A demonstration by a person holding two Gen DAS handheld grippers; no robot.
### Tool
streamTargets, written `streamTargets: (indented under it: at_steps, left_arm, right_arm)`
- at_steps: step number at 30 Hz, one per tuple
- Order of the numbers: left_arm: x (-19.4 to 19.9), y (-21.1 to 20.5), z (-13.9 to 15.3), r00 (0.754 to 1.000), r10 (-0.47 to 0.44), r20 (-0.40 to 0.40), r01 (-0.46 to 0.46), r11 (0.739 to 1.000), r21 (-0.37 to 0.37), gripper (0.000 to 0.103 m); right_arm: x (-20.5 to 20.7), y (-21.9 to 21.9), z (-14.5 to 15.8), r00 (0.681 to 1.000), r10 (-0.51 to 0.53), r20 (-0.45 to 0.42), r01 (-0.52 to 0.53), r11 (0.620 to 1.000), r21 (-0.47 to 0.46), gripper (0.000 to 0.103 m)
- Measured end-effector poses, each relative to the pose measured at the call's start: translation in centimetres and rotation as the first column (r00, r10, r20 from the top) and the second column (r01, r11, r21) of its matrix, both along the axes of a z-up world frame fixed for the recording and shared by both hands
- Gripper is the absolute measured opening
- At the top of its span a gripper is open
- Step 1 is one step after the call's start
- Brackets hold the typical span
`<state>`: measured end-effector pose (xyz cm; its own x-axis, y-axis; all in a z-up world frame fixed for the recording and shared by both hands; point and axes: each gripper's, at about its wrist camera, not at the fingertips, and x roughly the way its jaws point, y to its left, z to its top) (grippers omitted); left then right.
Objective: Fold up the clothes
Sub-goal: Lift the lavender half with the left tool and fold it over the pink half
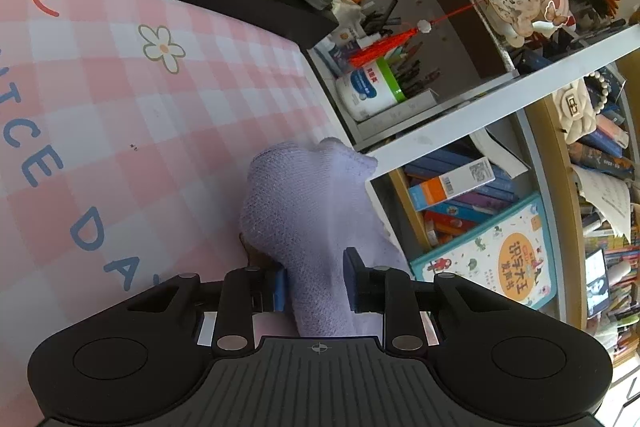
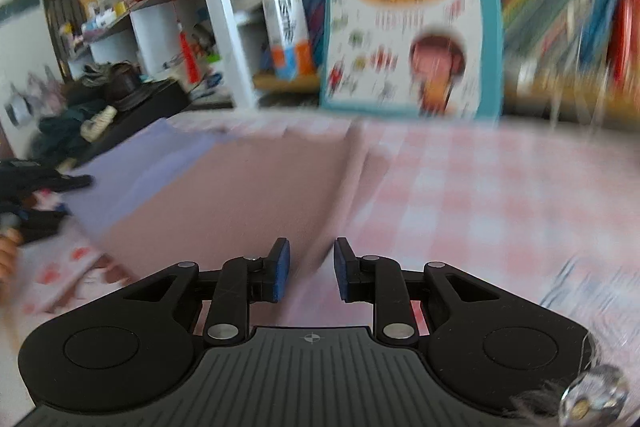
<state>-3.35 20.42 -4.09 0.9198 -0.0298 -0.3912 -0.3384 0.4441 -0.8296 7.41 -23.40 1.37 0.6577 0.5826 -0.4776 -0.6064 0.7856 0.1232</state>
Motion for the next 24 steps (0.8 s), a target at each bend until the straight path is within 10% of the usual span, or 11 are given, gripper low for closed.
streamTargets:
  at_steps: [6, 15, 24]
  left_arm:
    - [0.0, 0.1, 0.1, 1.0, -0.012, -0.001, 0.012, 1.0, -0.004, 0.03]
    - [0.1, 0.1, 0.1, 1.0, -0.022, -0.002, 0.022, 1.0, 0.014, 0.024]
    - [0.5, -2.6, 4.2, 0.997, -0.078, 0.024, 0.07, 0.967, 0.244, 0.01]
  right_arm:
    - [0.2, 1.6, 1.5, 0.971, 0.217, 0.101, -0.211, 0.976, -0.06, 0.031]
    - [1.9, 2.3, -1.4, 0.962, 0.272, -0.038, -0.274, 0.96, -0.059, 0.032]
    - [1.5, 2.1, -1.5, 0.967, 0.254, -0.036, -0.255, 0.965, -0.054, 0.032]
